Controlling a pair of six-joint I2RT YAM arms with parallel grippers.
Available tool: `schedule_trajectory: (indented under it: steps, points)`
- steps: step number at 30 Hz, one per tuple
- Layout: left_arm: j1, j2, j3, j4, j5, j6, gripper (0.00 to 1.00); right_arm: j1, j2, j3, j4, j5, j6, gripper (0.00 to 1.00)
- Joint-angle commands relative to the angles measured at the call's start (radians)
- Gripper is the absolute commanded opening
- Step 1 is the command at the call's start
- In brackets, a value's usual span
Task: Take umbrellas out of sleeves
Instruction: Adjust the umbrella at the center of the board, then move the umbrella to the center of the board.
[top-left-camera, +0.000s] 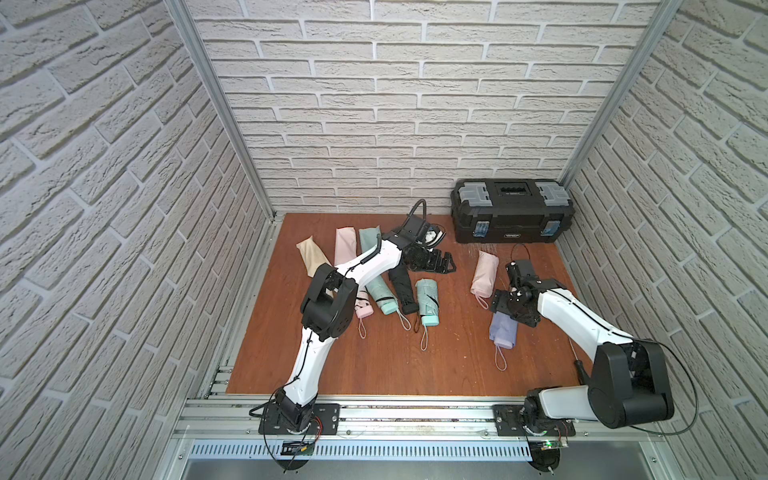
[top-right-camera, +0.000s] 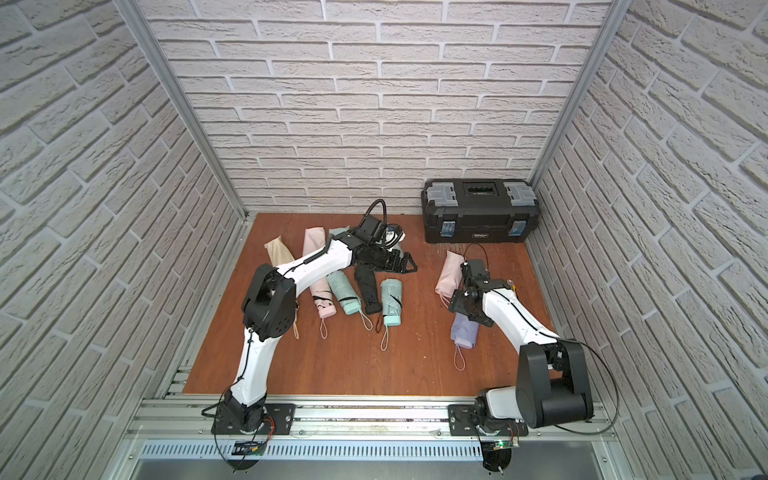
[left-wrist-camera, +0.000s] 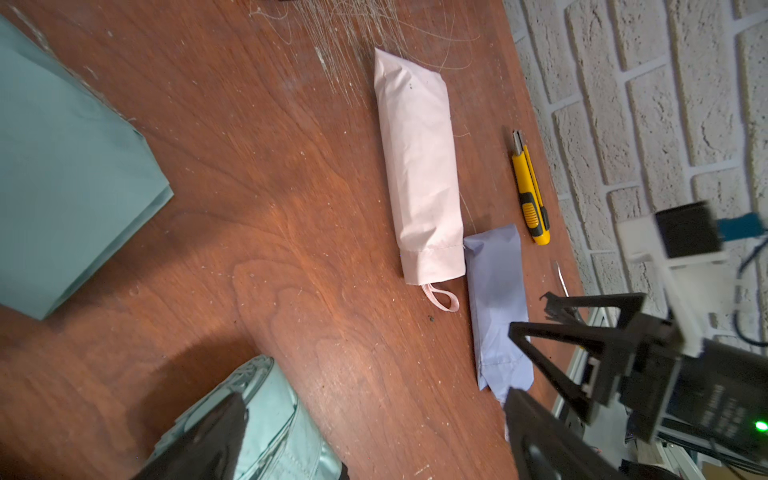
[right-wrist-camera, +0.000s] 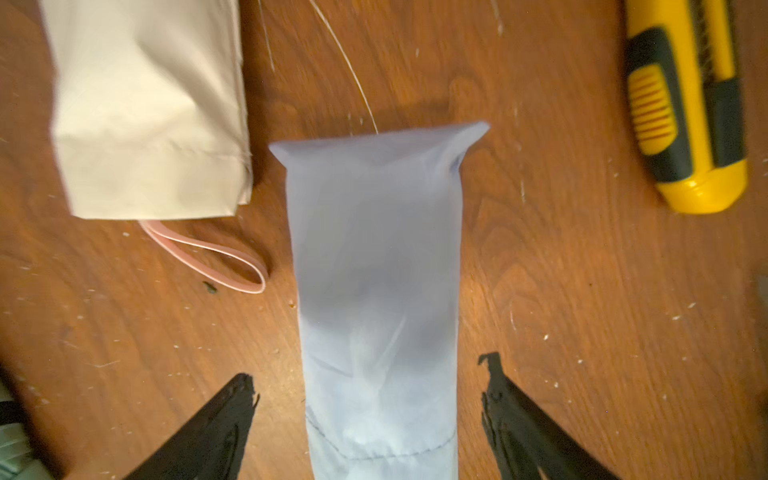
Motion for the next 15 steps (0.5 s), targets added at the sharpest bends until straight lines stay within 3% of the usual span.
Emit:
schedule_trajectory:
  steps: [1,7,15]
  points:
    - [0.008,0.022,0.027,0.01,0.019,0.006,0.98,0.012,-0.016,0.04,0.009,-0.008,-0.021,0.9]
    - [0.01,0.023,0.012,0.024,0.02,-0.005,0.98,0.042,0.144,0.168,0.067,-0.076,-0.045,0.9]
    - [0.013,-0.001,-0.015,0.031,0.01,-0.003,0.98,0.043,0.366,0.368,0.058,-0.053,-0.022,0.93]
